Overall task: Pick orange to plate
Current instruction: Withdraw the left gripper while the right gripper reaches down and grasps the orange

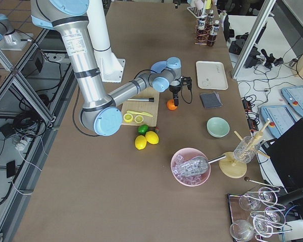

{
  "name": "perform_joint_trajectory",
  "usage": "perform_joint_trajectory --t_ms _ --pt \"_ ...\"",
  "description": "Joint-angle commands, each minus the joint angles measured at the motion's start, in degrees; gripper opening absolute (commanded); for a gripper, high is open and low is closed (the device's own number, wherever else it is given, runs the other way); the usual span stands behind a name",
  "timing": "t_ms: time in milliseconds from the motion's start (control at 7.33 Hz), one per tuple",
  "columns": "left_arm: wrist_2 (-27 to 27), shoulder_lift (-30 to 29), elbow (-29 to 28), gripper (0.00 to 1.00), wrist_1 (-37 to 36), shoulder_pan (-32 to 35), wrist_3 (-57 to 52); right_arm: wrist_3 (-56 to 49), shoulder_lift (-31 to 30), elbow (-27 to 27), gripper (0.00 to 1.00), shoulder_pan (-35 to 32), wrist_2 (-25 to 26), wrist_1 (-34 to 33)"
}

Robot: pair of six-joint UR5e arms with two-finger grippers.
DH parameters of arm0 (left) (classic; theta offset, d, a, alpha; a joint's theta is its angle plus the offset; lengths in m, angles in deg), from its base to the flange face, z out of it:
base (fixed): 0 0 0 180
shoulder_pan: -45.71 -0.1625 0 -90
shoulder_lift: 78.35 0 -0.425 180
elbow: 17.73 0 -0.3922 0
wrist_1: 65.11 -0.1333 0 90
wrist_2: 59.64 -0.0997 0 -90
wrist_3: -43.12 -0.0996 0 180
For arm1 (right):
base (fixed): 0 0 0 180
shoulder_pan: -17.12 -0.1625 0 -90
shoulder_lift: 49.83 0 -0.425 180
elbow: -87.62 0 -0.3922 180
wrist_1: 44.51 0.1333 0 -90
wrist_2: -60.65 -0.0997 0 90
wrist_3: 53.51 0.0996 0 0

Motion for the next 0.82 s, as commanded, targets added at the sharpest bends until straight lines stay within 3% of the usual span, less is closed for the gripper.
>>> perform_joint_trajectory --t_ms 0,409,545,682 --pt "0.1 0.1 0.1 0.98 0.0 0.1 0.0 0.2 -0.3 0.6 1.00 1.4 0.5 0.0" --pt "0.1 0.1 0.2 0.98 0.0 0.1 0.0 0.2 0.1 1.7 0.97 2.2 1.3 0.0" --pt "0.1 0.2 0.2 0.98 0.0 0.1 0.0 0.7 0.2 1.1 0.45 2.2 1.3 0.0" --pt "0.1 0.2 0.2 0.98 0.0 0.1 0.0 -0.1 0.3 1.4 0.02 2.1 1.3 0.0"
